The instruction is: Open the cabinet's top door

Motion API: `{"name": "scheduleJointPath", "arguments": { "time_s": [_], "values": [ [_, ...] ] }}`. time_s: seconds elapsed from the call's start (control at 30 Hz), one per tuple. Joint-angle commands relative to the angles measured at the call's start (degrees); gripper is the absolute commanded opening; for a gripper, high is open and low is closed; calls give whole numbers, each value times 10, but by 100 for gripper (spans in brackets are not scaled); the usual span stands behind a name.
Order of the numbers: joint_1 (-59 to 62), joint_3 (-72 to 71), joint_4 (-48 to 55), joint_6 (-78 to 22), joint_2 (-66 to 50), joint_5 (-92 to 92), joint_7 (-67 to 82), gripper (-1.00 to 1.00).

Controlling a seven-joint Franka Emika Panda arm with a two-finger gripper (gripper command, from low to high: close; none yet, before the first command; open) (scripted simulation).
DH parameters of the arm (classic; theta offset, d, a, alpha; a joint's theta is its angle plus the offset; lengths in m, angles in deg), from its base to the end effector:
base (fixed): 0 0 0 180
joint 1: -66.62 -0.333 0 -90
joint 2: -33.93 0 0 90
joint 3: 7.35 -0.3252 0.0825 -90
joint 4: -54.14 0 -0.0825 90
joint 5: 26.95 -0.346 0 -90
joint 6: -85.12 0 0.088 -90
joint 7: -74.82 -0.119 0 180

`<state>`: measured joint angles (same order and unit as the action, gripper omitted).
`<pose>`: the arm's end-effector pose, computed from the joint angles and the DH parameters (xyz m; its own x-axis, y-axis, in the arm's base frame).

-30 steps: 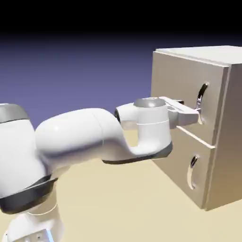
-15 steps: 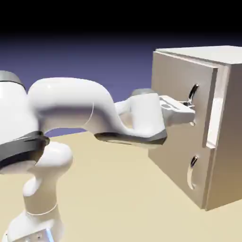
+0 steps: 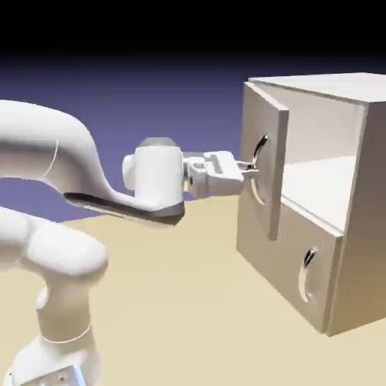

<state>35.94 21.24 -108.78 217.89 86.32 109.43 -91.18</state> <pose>0.3107 -0.0158 0.4819 -0.2513 -0.6604 0.7076 -0.2527 -0.6610 -0.7066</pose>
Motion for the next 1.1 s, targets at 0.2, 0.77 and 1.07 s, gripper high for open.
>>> {"name": "scheduleJointPath", "arguments": {
  "time_s": [0.2,0.77,1.07],
  "values": [
    [87,-145,-40,-15,21,-124,0,-100],
    [114,-448,-82,-150,88,-503,80,-100],
    [87,-627,-9,-336,16,-719,85,-100]
  ]
}}
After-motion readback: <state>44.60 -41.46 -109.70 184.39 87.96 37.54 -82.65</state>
